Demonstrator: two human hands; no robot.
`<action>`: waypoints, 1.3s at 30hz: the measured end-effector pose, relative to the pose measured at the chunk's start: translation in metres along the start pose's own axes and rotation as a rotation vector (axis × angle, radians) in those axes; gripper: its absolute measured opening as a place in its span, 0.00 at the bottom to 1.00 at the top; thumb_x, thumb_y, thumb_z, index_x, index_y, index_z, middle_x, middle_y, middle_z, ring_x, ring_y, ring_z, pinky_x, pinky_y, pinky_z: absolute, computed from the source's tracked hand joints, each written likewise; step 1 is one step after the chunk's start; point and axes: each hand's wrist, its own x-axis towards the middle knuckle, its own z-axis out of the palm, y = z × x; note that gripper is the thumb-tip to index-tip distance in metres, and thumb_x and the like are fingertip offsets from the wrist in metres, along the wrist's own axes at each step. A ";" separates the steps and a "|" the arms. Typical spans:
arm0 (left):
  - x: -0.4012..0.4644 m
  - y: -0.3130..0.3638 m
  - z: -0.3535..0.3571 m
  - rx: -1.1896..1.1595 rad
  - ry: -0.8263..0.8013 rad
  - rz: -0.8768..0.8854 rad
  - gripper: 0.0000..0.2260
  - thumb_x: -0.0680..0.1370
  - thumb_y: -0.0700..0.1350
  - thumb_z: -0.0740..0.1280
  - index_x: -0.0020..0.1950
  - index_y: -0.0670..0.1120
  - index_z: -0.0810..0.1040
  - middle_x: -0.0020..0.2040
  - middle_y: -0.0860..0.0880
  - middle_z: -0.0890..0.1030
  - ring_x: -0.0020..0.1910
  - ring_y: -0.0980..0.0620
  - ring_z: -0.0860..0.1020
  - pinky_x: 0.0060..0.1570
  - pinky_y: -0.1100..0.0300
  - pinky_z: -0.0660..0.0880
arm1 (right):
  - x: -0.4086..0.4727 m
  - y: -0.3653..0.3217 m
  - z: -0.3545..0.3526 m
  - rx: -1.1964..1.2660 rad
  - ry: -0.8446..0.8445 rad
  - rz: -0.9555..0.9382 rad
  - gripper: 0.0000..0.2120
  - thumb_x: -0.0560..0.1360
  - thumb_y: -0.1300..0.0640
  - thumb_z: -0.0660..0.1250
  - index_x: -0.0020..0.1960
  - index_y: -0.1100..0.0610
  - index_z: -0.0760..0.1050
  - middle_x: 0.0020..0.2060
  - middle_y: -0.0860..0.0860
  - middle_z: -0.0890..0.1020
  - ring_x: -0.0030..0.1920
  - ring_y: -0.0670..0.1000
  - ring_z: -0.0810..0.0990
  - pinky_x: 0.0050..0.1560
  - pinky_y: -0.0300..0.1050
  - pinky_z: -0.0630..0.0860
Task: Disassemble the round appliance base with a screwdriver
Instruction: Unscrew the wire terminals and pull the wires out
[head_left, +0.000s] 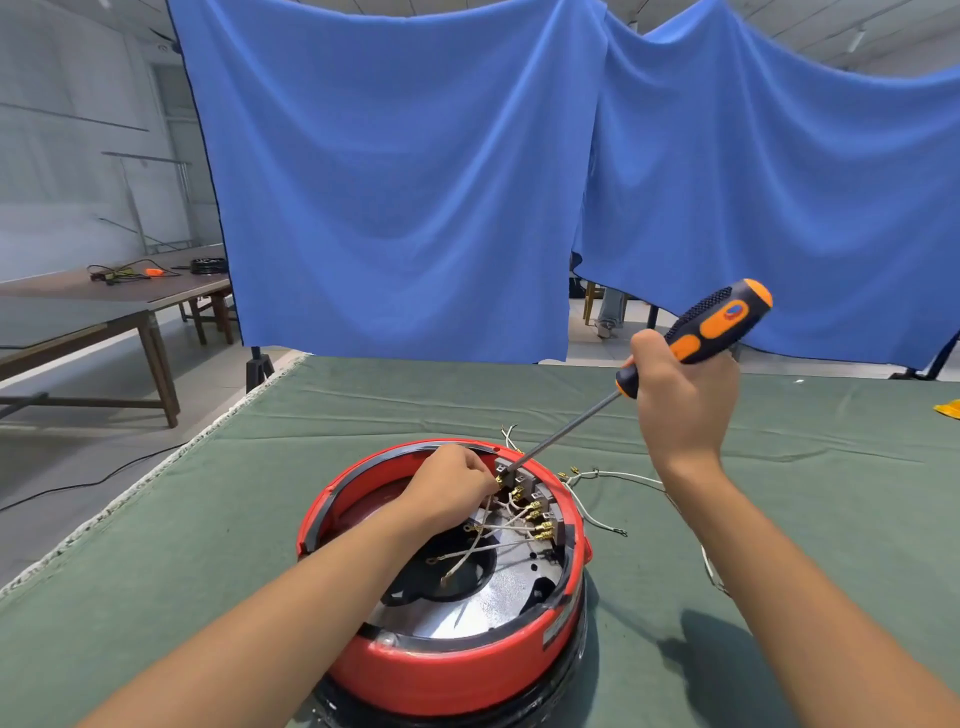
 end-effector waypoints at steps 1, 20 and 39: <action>0.000 0.000 0.000 -0.003 -0.003 0.001 0.06 0.74 0.37 0.65 0.38 0.40 0.80 0.36 0.45 0.78 0.34 0.50 0.73 0.38 0.60 0.71 | 0.003 0.001 0.002 -0.015 0.005 0.009 0.16 0.65 0.59 0.63 0.36 0.75 0.71 0.25 0.58 0.73 0.21 0.42 0.72 0.24 0.32 0.70; 0.000 0.002 -0.001 -0.019 -0.006 -0.015 0.06 0.74 0.37 0.66 0.38 0.39 0.80 0.35 0.44 0.78 0.30 0.52 0.73 0.41 0.58 0.72 | -0.034 -0.005 -0.008 -0.034 0.008 -0.088 0.07 0.65 0.56 0.66 0.30 0.52 0.70 0.20 0.39 0.74 0.23 0.39 0.74 0.27 0.27 0.69; -0.006 0.002 -0.003 -0.013 -0.046 0.004 0.08 0.73 0.37 0.67 0.34 0.43 0.79 0.28 0.50 0.75 0.29 0.54 0.72 0.37 0.61 0.70 | 0.028 0.024 0.009 -0.098 0.048 0.125 0.10 0.64 0.55 0.64 0.26 0.56 0.71 0.18 0.46 0.75 0.22 0.44 0.72 0.25 0.33 0.71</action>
